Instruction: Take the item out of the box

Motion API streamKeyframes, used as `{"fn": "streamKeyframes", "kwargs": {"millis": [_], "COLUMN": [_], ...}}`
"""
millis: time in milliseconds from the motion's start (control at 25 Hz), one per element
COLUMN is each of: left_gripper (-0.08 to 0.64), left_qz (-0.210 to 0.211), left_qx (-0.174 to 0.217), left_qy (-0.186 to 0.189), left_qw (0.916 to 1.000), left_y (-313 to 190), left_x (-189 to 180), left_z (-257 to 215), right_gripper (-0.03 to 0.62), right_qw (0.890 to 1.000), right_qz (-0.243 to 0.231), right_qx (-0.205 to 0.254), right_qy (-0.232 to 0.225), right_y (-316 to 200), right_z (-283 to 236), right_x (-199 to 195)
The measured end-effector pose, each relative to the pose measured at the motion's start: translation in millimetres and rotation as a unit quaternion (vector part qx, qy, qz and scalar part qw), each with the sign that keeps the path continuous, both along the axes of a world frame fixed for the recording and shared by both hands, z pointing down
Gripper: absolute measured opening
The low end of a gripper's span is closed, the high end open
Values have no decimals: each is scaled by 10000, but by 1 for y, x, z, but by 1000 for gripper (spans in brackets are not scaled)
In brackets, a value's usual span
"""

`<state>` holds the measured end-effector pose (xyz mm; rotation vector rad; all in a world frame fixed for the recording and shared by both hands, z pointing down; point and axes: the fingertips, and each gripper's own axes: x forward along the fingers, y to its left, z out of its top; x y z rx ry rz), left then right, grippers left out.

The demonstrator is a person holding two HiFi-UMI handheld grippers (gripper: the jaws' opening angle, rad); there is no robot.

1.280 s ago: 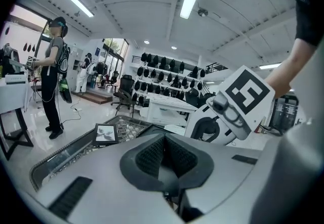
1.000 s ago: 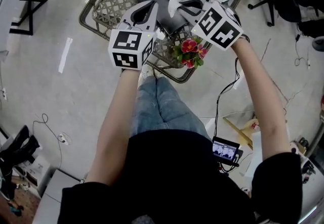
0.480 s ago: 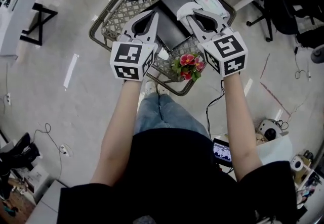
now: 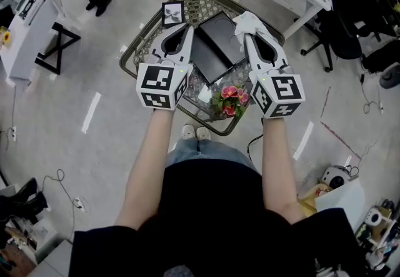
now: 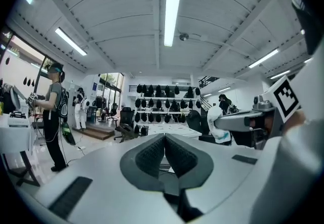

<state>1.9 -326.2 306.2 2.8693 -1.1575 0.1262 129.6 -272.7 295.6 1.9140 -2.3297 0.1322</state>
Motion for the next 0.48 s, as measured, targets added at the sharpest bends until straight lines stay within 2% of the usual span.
{"fn": "streamKeyframes", "kwargs": {"millis": [160, 480], "left_gripper": [20, 20], "left_qz": [4, -108], "left_qx": [276, 280], "left_qy": [-110, -21], "left_qw": [9996, 9995], "left_y": [1, -3], "left_x": [-5, -18], "left_z": [-14, -17], "right_gripper": [29, 29], "right_qw": [9993, 9978], "right_qz": [286, 582], "right_qx": [227, 286], "right_qy": [-36, -103], "right_y": [7, 17], "right_z": [-12, -12], "right_x": [12, 25]}}
